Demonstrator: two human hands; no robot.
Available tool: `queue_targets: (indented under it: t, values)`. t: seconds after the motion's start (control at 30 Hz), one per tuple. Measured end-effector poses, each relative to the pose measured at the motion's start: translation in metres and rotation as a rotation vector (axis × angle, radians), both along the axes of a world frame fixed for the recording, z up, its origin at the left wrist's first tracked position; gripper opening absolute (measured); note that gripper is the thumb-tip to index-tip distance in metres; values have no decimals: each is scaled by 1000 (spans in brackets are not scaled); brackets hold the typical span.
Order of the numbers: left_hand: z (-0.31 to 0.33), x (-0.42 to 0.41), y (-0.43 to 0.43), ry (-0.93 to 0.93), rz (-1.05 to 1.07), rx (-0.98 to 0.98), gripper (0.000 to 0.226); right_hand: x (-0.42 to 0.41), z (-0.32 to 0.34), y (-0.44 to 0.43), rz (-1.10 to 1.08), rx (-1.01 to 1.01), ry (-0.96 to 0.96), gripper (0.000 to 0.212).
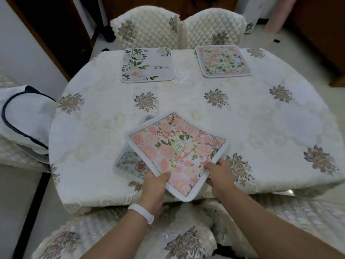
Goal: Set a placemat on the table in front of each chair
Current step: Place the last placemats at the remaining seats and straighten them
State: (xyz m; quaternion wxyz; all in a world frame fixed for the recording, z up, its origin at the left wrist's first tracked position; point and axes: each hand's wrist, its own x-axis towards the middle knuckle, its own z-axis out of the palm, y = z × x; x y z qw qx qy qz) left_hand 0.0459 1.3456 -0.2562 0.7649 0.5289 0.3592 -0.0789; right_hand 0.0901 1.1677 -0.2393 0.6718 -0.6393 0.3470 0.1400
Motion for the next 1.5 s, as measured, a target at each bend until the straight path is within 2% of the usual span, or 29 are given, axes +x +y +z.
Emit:
queue_targets:
  t: [0.1, 0.23, 0.3, 0.37, 0.53, 0.73, 0.9, 0.97, 1.03, 1.13, 1.3, 1.37, 1.5]
  values:
    - [13, 7, 11, -78, -112, -15, 34, 9, 10, -27, -54, 34, -31, 20]
    - [27, 16, 27, -100, -284, 3, 37, 22, 21, -78, -84, 76, -30, 8]
    - [34, 20, 32, -110, -361, -13, 42, 26, 23, -104, -20, 131, -8, 5]
    - [43, 25, 33, -110, -448, -25, 45, 30, 24, -125, 32, 177, 52, 17]
    - [58, 39, 19, -76, -626, -45, 46, 44, 33, -154, 321, 168, 127, 26]
    - [66, 62, -20, -101, -536, -113, 44, 57, 31, -187, 264, 88, 27, 22]
    - [49, 65, -62, -136, -433, -197, 47, 60, 30, -224, 70, 127, -43, 18]
    - [41, 65, -86, -123, -365, -278, 37, 63, 27, -240, -27, 164, -60, 22]
    - [39, 71, -117, -136, -369, -334, 42, 64, 22, -255, -97, 213, -78, 29]
    - [42, 90, -169, -119, -444, -232, 53, 65, 14, -272, -133, 275, -83, 41]
    - [18, 112, -242, -39, -466, -97, 67, 61, -11, -297, -192, 259, 39, 42]
    - [5, 113, -257, 0, -413, -60, 70, 58, -17, -300, -199, 237, 74, 36]
    - [-16, 105, -271, 27, -322, 150, 67, 46, -29, -292, -225, 261, 154, 24]
